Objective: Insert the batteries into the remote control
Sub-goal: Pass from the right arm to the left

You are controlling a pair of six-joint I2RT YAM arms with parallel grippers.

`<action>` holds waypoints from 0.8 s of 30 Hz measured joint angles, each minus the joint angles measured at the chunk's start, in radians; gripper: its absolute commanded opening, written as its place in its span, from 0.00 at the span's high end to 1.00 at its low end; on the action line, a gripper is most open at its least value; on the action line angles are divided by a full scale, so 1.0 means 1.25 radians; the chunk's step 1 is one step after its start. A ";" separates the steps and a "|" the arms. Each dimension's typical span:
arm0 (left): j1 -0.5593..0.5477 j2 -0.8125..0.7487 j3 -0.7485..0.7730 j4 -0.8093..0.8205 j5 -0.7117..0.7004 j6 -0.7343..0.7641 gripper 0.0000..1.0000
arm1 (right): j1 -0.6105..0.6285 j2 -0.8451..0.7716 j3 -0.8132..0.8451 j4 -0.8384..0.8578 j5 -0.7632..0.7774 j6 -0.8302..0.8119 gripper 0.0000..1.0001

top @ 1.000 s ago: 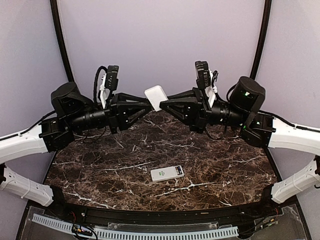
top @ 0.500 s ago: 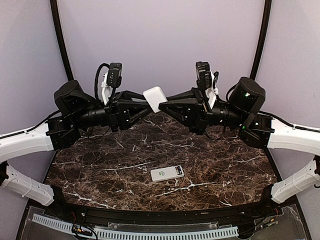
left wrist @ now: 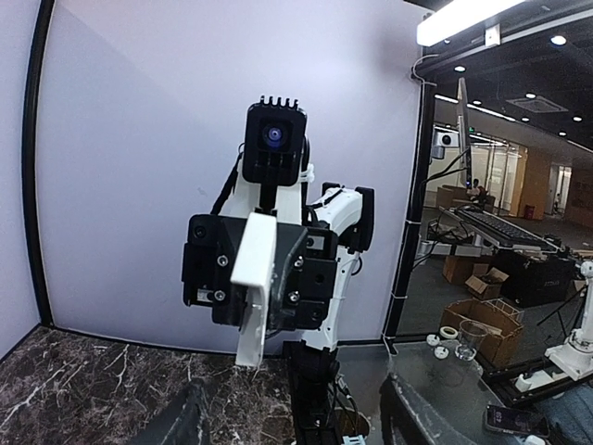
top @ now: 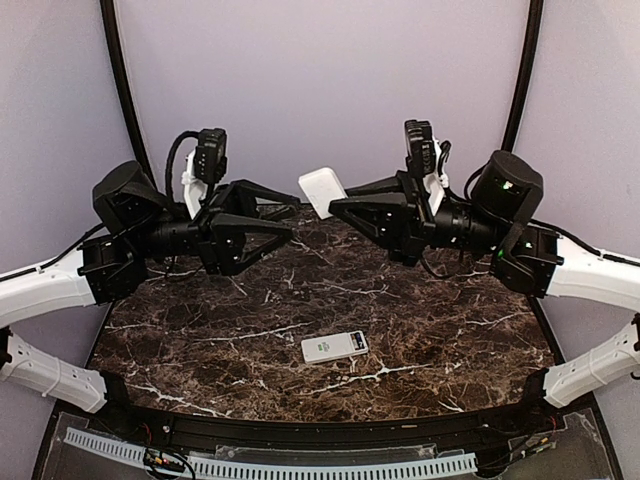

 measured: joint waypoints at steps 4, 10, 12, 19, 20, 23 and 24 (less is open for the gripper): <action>0.000 0.024 0.007 0.009 0.003 -0.008 0.54 | 0.000 0.005 0.000 0.001 0.000 0.002 1.00; 0.000 0.066 0.013 0.039 -0.003 -0.019 0.68 | 0.000 0.021 0.000 0.001 -0.001 0.004 1.00; 0.000 0.066 0.011 0.057 -0.005 -0.018 0.74 | 0.000 0.023 -0.004 0.001 -0.002 0.004 1.00; 0.000 0.065 0.010 0.089 -0.015 -0.012 1.00 | 0.000 0.037 -0.009 0.001 -0.009 0.008 1.00; 0.001 0.065 0.010 0.090 -0.011 -0.005 1.00 | 0.000 0.038 -0.009 -0.001 -0.007 0.011 1.00; 0.001 0.064 0.009 0.090 -0.010 0.005 1.00 | 0.000 0.038 -0.009 -0.003 -0.010 0.016 0.89; 0.001 0.062 0.008 0.087 -0.012 0.007 1.00 | 0.000 0.038 -0.009 -0.006 -0.010 0.016 0.78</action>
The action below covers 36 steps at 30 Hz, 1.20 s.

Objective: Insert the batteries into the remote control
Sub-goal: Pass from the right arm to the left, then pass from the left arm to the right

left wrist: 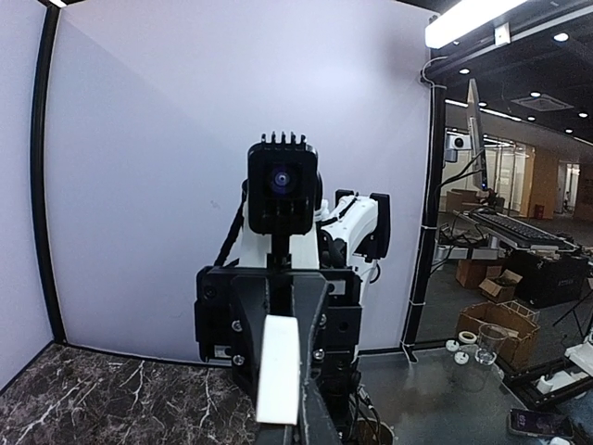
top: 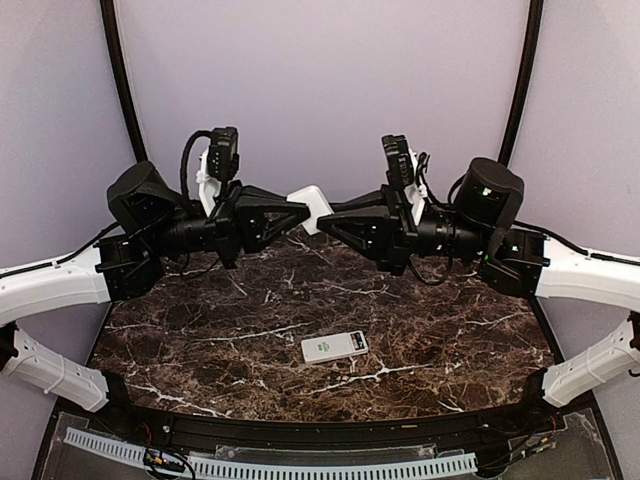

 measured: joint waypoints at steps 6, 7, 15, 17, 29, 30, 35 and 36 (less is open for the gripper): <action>-0.001 -0.029 -0.004 -0.093 -0.065 -0.008 1.00 | -0.001 -0.025 0.001 -0.124 0.037 -0.101 0.30; 0.000 -0.033 -0.004 -0.111 -0.074 -0.014 1.00 | -0.001 -0.039 0.002 -0.158 0.047 -0.142 0.27; 0.048 0.025 0.065 -0.293 -0.064 -0.097 1.00 | -0.001 -0.082 0.063 -0.404 0.137 -0.544 0.02; 0.058 0.059 0.096 -0.331 -0.052 -0.121 1.00 | -0.001 -0.067 0.067 -0.429 0.163 -0.622 0.01; 0.065 0.129 0.146 -0.431 0.004 -0.179 1.00 | 0.001 0.006 0.076 -0.427 0.245 -0.837 0.09; 0.065 0.129 0.149 -0.431 0.008 -0.181 1.00 | 0.001 0.009 0.076 -0.424 0.248 -0.844 0.11; 0.065 0.129 0.150 -0.431 0.015 -0.184 1.00 | 0.001 0.023 0.076 -0.421 0.251 -0.867 0.22; 0.065 0.129 0.150 -0.431 0.016 -0.184 1.00 | 0.001 0.026 0.076 -0.422 0.252 -0.871 0.24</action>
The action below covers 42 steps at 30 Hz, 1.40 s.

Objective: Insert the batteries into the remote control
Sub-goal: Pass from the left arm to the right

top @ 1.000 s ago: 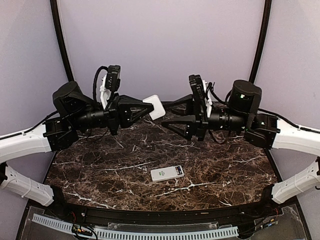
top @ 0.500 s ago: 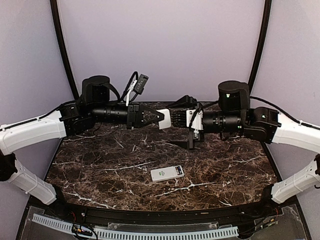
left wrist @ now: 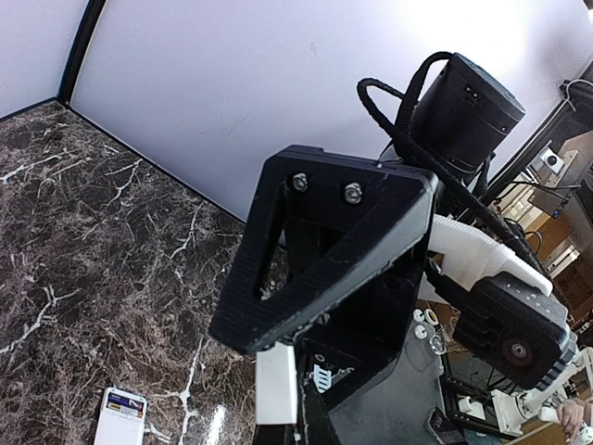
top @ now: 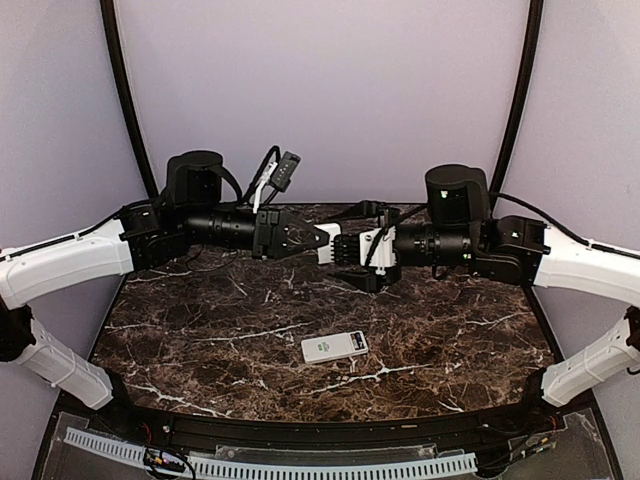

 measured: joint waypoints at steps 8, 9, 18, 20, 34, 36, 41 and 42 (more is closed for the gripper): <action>0.000 0.000 0.000 -0.002 0.003 0.001 1.00 | 0.000 0.003 0.000 0.001 -0.002 -0.004 0.30; 0.000 0.000 0.000 -0.002 0.005 0.001 1.00 | 0.000 0.003 0.001 0.001 -0.003 -0.003 0.28; 0.002 0.004 0.012 -0.006 0.009 0.002 1.00 | 0.000 0.011 0.007 0.006 -0.003 -0.001 0.30; 0.002 0.006 0.012 -0.008 0.010 0.004 1.00 | 0.000 0.014 0.009 0.007 -0.003 -0.001 0.30; 0.002 0.009 0.012 -0.018 0.012 0.016 1.00 | 0.000 0.015 0.016 0.013 -0.021 0.005 0.38; 0.002 0.009 0.012 -0.018 0.013 0.016 1.00 | 0.000 0.015 0.016 0.013 -0.024 0.007 0.40; 0.003 0.009 0.012 -0.019 0.019 0.016 1.00 | 0.000 0.015 0.016 0.009 -0.032 0.008 0.49; 0.003 0.009 0.012 -0.020 0.021 0.016 1.00 | 0.000 0.015 0.016 0.008 -0.033 0.005 0.50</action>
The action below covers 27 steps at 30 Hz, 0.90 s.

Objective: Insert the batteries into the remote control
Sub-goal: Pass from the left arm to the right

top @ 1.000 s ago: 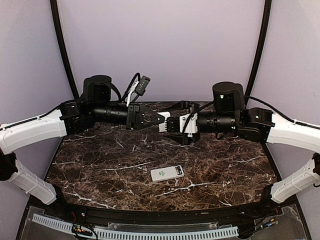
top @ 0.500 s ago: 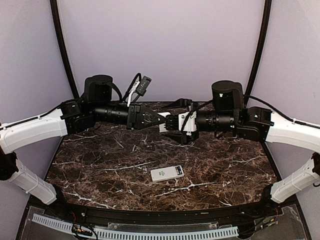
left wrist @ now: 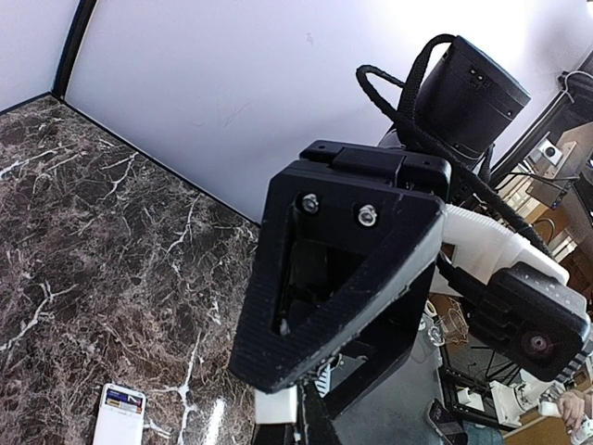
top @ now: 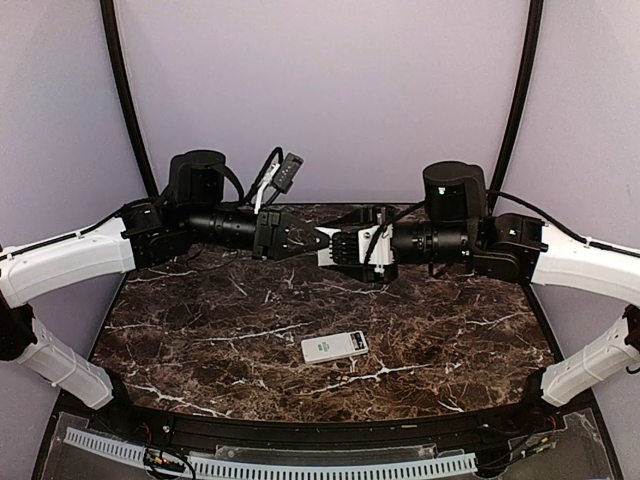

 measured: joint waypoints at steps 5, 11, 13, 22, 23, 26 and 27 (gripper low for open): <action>0.001 0.000 0.000 -0.001 0.006 0.000 1.00 | 0.000 0.000 0.000 -0.002 -0.005 -0.003 0.54; 0.005 0.000 0.000 -0.001 0.009 -0.001 0.87 | 0.000 0.000 0.000 -0.003 -0.006 -0.003 0.59; 0.006 0.000 0.000 0.000 0.011 0.002 0.79 | 0.000 0.000 0.000 -0.005 -0.004 -0.002 0.59; 0.009 0.002 0.000 -0.004 0.014 0.013 0.46 | -0.011 -0.001 0.000 -0.025 -0.004 0.008 0.60; 0.009 0.002 0.000 -0.009 0.013 0.020 0.43 | -0.015 -0.001 0.000 -0.029 -0.007 0.010 0.60; 0.011 -0.001 0.000 -0.043 -0.025 0.065 0.27 | -0.031 -0.001 0.000 -0.057 -0.027 0.018 0.60; 0.011 -0.005 -0.002 -0.061 -0.046 0.085 0.25 | -0.043 -0.002 -0.002 -0.067 -0.037 0.023 0.60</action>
